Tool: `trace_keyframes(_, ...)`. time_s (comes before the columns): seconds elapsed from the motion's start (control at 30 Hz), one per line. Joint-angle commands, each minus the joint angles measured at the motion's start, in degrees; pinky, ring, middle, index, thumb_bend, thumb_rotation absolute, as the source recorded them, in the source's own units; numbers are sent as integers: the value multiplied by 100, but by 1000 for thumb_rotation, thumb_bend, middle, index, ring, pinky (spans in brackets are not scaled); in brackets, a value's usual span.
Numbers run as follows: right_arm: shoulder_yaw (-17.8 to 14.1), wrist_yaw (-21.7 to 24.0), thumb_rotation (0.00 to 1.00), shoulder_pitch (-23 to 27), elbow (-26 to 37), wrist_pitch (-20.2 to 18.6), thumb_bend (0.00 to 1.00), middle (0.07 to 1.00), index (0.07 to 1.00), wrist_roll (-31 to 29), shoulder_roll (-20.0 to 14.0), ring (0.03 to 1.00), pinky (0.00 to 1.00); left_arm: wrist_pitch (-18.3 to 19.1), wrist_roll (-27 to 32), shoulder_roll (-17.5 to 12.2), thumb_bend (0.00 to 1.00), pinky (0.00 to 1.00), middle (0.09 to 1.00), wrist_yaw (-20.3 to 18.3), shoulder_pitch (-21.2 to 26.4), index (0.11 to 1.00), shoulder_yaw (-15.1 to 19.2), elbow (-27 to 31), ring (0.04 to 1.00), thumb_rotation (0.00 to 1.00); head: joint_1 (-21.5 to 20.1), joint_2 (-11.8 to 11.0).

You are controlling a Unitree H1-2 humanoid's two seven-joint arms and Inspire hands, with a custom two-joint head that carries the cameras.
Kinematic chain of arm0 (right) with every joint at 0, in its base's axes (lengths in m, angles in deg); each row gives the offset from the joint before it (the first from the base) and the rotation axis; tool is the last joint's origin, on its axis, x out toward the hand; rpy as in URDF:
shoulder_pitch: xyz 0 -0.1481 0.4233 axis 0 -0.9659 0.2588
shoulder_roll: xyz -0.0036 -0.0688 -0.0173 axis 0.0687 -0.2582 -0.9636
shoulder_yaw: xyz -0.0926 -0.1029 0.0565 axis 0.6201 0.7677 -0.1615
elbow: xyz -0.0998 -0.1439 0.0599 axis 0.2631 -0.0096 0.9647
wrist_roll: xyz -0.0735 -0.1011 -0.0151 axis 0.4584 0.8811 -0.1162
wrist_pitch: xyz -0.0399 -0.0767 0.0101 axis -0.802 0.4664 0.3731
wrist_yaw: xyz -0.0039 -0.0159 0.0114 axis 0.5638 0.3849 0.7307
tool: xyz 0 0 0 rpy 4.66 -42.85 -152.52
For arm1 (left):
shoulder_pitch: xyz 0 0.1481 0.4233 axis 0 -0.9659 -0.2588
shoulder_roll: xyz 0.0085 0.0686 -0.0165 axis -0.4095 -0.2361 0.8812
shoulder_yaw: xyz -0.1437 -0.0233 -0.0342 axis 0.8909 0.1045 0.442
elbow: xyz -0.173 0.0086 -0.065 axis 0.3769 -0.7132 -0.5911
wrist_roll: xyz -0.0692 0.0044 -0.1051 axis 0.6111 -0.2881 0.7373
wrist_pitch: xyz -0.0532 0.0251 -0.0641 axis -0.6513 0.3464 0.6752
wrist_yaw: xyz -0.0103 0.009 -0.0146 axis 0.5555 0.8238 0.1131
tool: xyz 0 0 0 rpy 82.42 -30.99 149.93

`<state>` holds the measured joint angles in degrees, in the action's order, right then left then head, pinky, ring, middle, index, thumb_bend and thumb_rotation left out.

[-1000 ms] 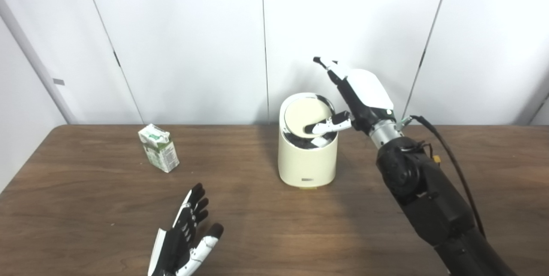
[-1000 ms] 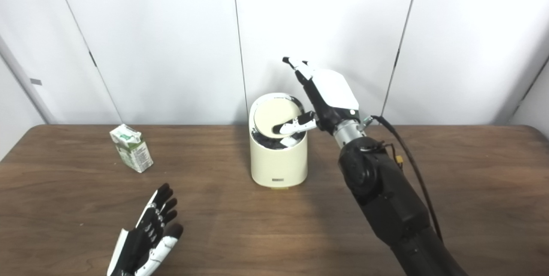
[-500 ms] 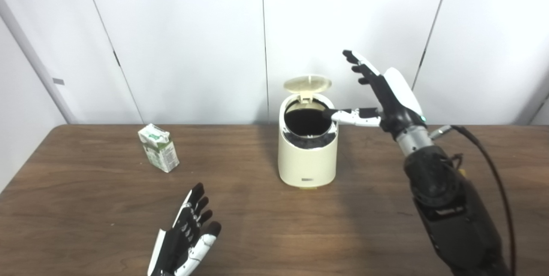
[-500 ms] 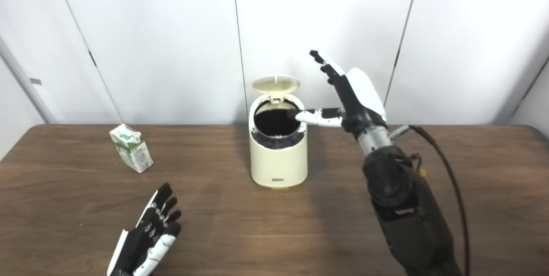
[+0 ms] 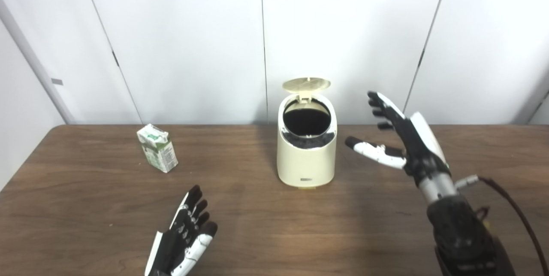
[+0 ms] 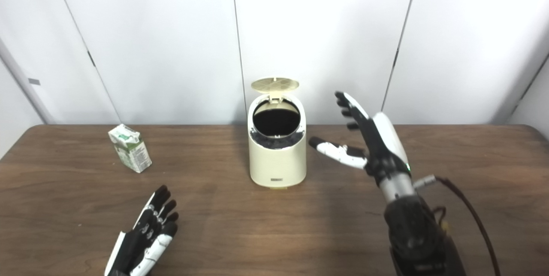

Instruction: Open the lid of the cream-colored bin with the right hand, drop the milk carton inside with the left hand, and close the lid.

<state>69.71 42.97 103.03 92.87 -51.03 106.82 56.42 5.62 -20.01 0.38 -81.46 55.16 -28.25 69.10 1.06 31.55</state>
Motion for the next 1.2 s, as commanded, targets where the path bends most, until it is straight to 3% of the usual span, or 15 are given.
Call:
trace_keyframes(0.0,-101,-111,660,-60,327,116,492,898,924,-143,67,856,778,-66,-2,-108,748,925,982,-54,-32,1000,29,140,958,516,1,12)
trace_keyframes(0.17,-388,-102,784,-505,523,156,498,910,934,-842,339,881,781,3,34,-109,763,929,979,-51,-19,1000,57,175,957,513,-36,43)
trace_keyframes(0.4,-811,-133,954,-1103,862,60,548,956,949,-1912,795,954,893,45,8,-133,773,935,970,-49,10,1000,102,177,959,522,-38,83)
trace_keyframes(0.53,-960,-205,961,-1382,847,327,587,962,953,-2269,922,971,929,-34,33,-147,764,920,969,-74,17,1000,127,142,952,517,-17,96)
trace_keyframes(0.73,-1108,-265,995,-1640,755,773,588,978,969,-2596,878,987,971,-143,52,-159,732,870,959,-109,10,1000,177,110,936,475,113,109)
trace_keyframes(1.03,-1265,-200,981,-1871,299,1510,572,970,970,-2988,616,979,974,-384,-826,-119,728,800,933,216,84,979,245,276,902,481,947,13)
trace_keyframes(1.17,-1272,-185,968,-1921,364,1482,557,965,963,-3137,527,974,962,-374,-998,-101,714,839,923,364,127,964,314,368,898,433,1330,-64)
